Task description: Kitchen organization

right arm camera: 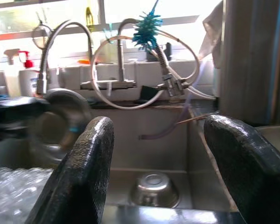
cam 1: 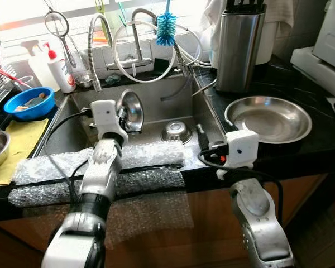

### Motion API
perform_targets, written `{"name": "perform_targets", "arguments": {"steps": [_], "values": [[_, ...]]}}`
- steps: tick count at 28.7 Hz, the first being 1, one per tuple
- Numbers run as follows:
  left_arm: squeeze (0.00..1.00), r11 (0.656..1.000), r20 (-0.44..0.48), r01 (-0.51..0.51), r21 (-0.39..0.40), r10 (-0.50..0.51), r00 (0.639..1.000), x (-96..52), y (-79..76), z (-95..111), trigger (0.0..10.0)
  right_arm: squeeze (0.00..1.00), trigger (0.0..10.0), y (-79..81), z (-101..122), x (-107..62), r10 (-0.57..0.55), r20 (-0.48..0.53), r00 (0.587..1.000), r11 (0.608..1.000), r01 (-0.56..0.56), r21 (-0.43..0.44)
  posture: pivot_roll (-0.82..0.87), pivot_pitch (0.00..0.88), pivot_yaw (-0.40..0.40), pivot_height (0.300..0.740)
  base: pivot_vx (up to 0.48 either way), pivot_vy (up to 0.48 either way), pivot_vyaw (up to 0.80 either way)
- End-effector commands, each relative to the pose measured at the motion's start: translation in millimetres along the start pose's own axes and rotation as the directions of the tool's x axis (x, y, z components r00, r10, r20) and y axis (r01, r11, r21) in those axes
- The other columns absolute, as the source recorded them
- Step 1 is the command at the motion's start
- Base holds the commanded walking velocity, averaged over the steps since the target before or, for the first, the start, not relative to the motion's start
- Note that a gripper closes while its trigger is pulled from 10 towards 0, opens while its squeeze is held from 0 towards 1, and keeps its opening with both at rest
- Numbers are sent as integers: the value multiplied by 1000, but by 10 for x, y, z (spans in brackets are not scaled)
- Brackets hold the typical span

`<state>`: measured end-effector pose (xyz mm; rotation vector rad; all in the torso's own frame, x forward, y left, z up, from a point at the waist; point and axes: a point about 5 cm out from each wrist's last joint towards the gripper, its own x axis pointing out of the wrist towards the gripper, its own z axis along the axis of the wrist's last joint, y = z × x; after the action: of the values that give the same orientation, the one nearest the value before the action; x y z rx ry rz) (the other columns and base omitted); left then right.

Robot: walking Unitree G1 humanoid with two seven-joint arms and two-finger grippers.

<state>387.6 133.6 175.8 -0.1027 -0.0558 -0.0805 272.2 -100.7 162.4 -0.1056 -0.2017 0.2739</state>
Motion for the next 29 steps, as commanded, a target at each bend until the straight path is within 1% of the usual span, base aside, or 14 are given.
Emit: {"name": "perform_targets", "arguments": {"steps": [1,3,4,5,14,15,16,18,20,25,27,28,29], "values": [[0,999,-25,7,39,-6,1000,27,29,6,10000,0,10000,54,79,1,20,30,999,1000,-20,-3,-163,0,174,740,0,0,0],[0,998,-57,24,65,-21,998,82,15,1,10000,0,10000,78,86,-22,25,28,999,1000,-25,-5,-169,0,179,740,0,0,0],[0,998,-57,24,65,-21,998,82,15,1,10000,0,10000,78,86,-22,25,28,999,1000,-25,-5,-169,0,179,740,0,0,0],[0,996,-94,37,83,-29,995,111,8,-28,10000,0,10000,89,88,-37,25,24,999,1000,-24,-7,-175,0,185,740,0,0,0],[0,996,-94,37,83,-29,995,111,8,-28,10000,0,10000,89,88,-37,25,24,999,1000,-24,-7,-175,0,185,740,0,0,0],[0,994,-125,41,102,-28,992,133,7,-55,10000,0,10000,99,89,-54,23,20,1000,1000,-23,-7,-181,0,188,740,0,0,0],[1000,992,-183,61,108,-41,982,126,-39,-152,10000,0,10000,101,91,-70,18,17,1000,1000,-18,-9,-188,0,191,740,0,0,0],[1000,991,-243,81,105,-54,969,105,-93,-265,10000,0,10000,97,96,-79,10,14,1000,1000,-10,-11,-187,0,191,740,0,0,0],[1000,991,-255,84,104,-55,965,101,-102,-287,10000,0,10000,94,100,-76,8,13,1000,1000,-8,-13,-187,0,191,740,0,0,0],[1000,992,-243,68,102,-42,969,124,-91,-257,10000,0,10000,70,109,-68,-2,8,1000,1000,2,-17,-184,0,190,740,0,0,0],[1000,995,-193,44,90,-26,981,154,-73,-176,10000,0,10000,61,117,-55,-7,7,1000,1000,8,-20,-181,0,189,740,0,0,0],[1000,995,-193,44,90,-26,981,154,-73,-176,10000,0,10000,61,117,-55,-7,7,1000,1000,8,-20,-181,0,189,740,0,0,0],[0,997,-126,35,68,-27,992,177,-65,-78,10000,0,10000,60,122,-51,-8,8,1000,1000,8,-21,-181,0,188,740,0,0,0]]}}
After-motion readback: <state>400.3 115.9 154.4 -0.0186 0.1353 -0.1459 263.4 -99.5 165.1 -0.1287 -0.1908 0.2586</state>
